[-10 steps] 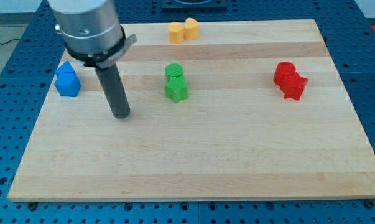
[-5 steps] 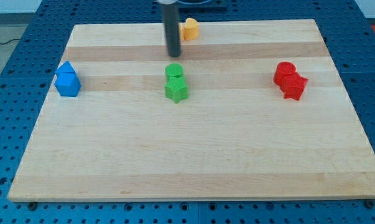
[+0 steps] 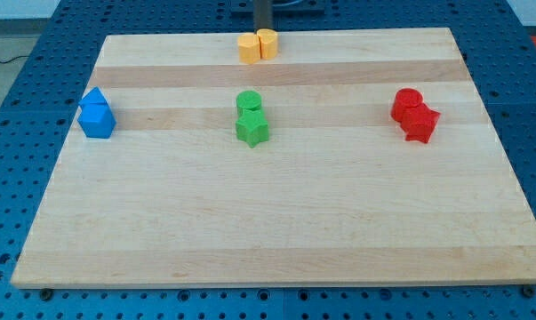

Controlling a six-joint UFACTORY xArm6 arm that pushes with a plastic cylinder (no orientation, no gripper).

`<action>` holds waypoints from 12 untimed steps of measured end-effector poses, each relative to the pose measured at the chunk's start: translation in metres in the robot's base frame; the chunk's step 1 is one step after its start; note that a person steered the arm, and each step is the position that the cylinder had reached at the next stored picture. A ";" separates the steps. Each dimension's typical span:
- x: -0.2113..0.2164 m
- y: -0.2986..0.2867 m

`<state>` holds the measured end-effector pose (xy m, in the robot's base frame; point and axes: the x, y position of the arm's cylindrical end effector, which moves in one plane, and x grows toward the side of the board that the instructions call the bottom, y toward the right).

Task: Move the yellow hexagon towards the blue cube

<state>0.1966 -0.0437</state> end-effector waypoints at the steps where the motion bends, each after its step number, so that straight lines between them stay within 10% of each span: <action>1: 0.025 -0.026; 6: -0.002 0.072; 12: 0.052 -0.024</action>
<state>0.2482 -0.0674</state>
